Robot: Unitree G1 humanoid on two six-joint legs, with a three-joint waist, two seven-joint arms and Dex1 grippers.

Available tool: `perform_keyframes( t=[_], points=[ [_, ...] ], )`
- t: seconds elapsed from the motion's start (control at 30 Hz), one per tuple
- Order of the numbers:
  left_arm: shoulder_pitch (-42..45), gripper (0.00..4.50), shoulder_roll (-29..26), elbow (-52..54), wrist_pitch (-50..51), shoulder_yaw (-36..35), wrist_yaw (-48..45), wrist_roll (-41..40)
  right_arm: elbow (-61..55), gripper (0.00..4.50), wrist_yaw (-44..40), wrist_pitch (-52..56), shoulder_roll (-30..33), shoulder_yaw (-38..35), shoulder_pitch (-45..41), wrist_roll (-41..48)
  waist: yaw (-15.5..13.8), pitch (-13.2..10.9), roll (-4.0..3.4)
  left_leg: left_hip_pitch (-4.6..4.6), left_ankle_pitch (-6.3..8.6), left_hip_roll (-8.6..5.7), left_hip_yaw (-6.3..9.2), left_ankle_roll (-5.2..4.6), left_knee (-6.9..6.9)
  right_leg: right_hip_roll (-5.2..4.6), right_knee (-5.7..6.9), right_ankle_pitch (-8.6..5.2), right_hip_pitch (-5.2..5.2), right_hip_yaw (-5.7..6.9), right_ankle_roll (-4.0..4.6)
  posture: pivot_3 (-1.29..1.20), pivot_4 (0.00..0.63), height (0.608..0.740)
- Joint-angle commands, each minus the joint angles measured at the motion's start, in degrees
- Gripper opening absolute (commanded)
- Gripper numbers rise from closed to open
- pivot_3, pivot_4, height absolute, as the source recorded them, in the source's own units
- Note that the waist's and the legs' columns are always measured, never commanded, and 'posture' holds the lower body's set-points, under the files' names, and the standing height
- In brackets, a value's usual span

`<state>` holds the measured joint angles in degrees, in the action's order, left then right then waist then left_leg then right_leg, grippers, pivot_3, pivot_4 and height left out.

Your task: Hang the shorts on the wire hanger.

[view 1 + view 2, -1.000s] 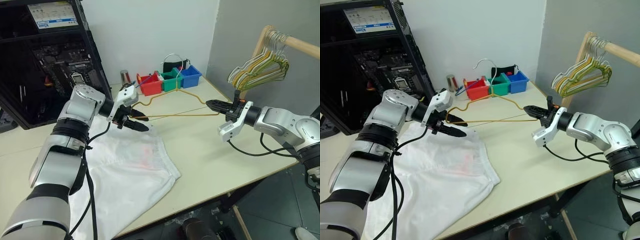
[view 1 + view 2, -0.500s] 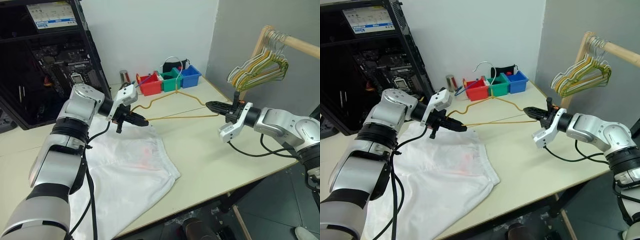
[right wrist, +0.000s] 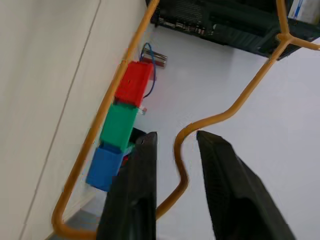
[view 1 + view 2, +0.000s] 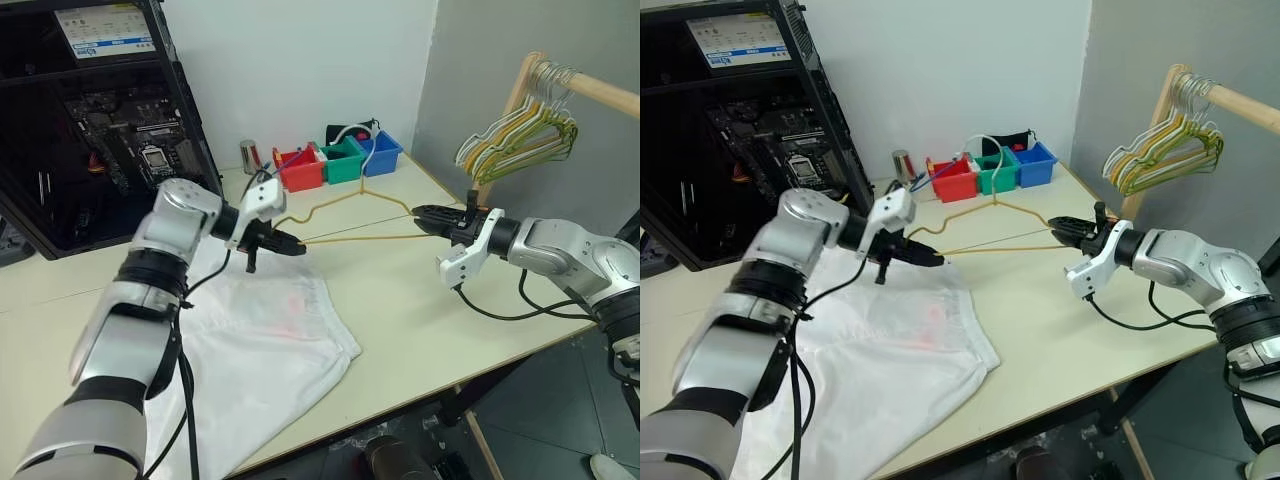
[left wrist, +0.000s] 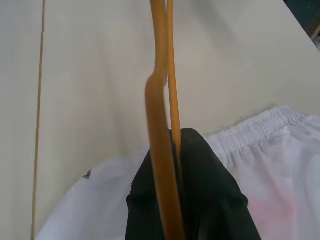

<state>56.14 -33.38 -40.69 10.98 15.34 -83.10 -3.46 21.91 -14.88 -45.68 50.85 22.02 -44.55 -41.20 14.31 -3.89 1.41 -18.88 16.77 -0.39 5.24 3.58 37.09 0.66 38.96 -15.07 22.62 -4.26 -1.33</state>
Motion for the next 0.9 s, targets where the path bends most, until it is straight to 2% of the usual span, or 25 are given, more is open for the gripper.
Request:
perform_keyframes(
  t=[0.03,0.13,0.23,0.37,0.43,0.53,0.73,0.9],
  points=[
    [-1.44,0.00,0.55,3.63,-3.45,-1.77,7.60,1.99,-1.71,2.25,-10.44,3.50,-0.12,-2.27,1.99,12.60,0.00,0.02,0.03,0.00,0.00,0.00,0.04,0.00,0.00,0.00,-0.01,0.00,-0.01,0.00,0.00,-0.20,0.000,0.740],
    [-4.33,0.00,1.20,5.54,-8.61,-1.28,13.71,4.59,-7.65,3.01,-22.42,16.40,-1.63,-4.74,6.46,28.02,-0.01,0.03,0.04,0.01,0.00,0.01,0.18,0.00,0.01,-0.01,-0.04,0.01,-0.11,0.00,0.01,-0.20,0.000,0.740],
    [-6.60,0.00,1.21,7.02,-12.11,-0.72,17.53,6.56,-15.33,3.65,-31.11,28.54,-1.18,-6.70,10.78,38.23,-0.08,0.04,0.03,0.07,0.00,0.03,0.32,0.00,0.01,-0.03,-0.06,0.00,-0.36,0.05,0.00,-0.21,0.000,0.740],
    [-9.25,0.00,1.26,10.01,-18.02,-1.58,22.16,7.86,-24.39,4.47,-35.14,49.94,-2.17,-12.27,12.81,50.27,-0.39,0.04,0.02,0.05,0.00,0.08,0.71,0.00,0.07,-0.17,-0.04,0.00,-0.36,0.22,0.00,-0.21,0.000,0.740],
    [-9.80,0.00,0.51,10.11,-21.16,-1.82,25.35,9.65,-26.60,4.47,-34.48,59.02,-3.12,-15.18,12.00,54.59,-0.62,0.05,0.02,0.06,0.00,0.08,0.83,0.00,0.09,-0.27,-0.03,0.00,-0.35,0.25,-0.02,-0.21,0.000,0.740],
    [-11.08,0.00,-1.13,11.38,-27.61,-2.01,27.44,10.88,-27.07,4.47,-35.38,62.39,-2.11,-16.48,11.75,54.25,-1.23,0.06,0.02,0.06,0.00,0.06,0.85,0.00,0.13,-0.29,-0.05,0.02,-0.35,0.28,-0.06,-0.21,0.000,0.740],
    [-10.62,0.00,-1.74,12.53,-38.16,-1.13,32.05,13.42,-24.14,4.47,-37.58,63.67,-2.02,-13.42,10.74,50.14,-2.23,0.07,-0.01,0.04,0.00,0.03,0.69,0.00,0.11,-0.30,-0.09,-0.01,-0.35,0.34,-0.11,-0.20,0.000,0.740],
    [-10.33,0.00,-1.95,12.59,-41.60,-0.82,33.62,14.80,-19.77,4.47,-38.50,59.94,-2.83,-11.12,9.19,45.90,-2.53,0.07,-0.02,0.05,0.00,-0.02,0.55,0.00,0.13,-0.30,-0.10,0.03,-0.35,0.28,-0.18,-0.18,0.000,0.740]
  ],
)
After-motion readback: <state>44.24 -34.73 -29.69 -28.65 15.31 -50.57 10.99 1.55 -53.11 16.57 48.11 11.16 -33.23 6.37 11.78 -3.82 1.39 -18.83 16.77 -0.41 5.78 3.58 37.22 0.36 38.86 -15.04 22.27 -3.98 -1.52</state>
